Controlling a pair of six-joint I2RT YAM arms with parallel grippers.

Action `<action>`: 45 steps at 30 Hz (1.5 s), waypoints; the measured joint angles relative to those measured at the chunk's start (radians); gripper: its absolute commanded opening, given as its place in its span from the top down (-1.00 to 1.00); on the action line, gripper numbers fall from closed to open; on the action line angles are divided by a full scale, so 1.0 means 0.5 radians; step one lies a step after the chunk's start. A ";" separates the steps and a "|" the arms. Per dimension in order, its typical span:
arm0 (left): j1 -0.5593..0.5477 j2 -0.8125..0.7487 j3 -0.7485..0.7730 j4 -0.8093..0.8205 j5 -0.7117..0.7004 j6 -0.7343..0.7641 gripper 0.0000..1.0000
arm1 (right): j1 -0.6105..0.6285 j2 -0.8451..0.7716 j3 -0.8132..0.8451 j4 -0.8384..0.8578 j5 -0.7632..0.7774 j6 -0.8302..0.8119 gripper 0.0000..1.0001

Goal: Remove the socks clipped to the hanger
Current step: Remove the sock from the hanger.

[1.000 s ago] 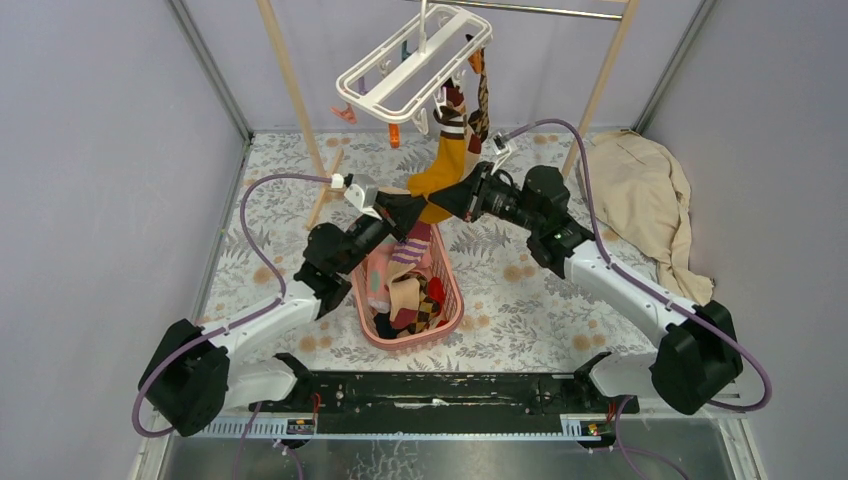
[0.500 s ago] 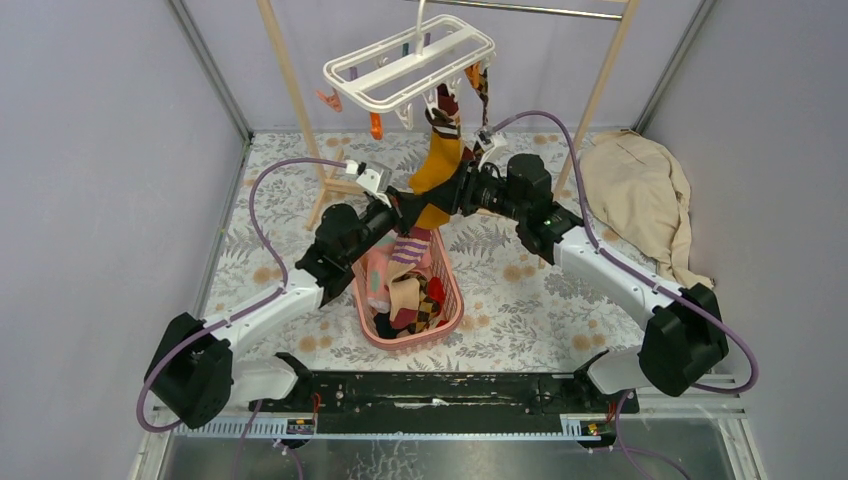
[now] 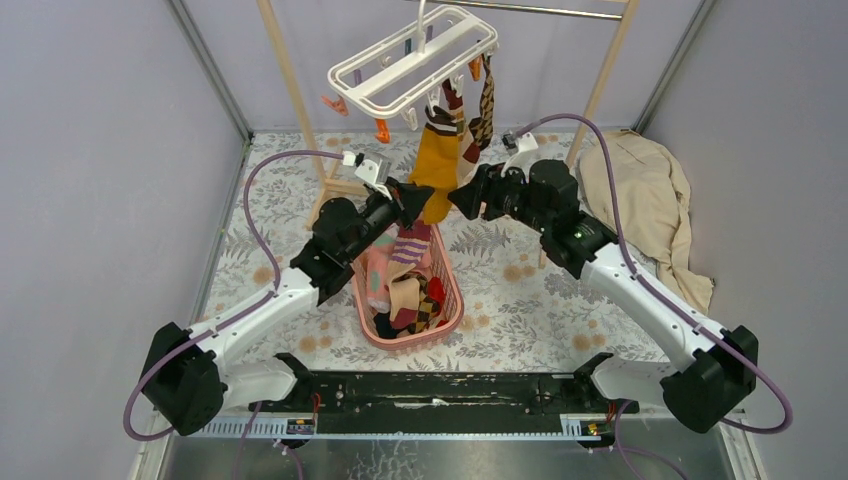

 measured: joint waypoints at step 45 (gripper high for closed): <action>-0.050 0.133 0.098 -0.206 0.014 -0.018 0.98 | -0.263 0.323 0.465 0.419 0.043 -0.175 -0.10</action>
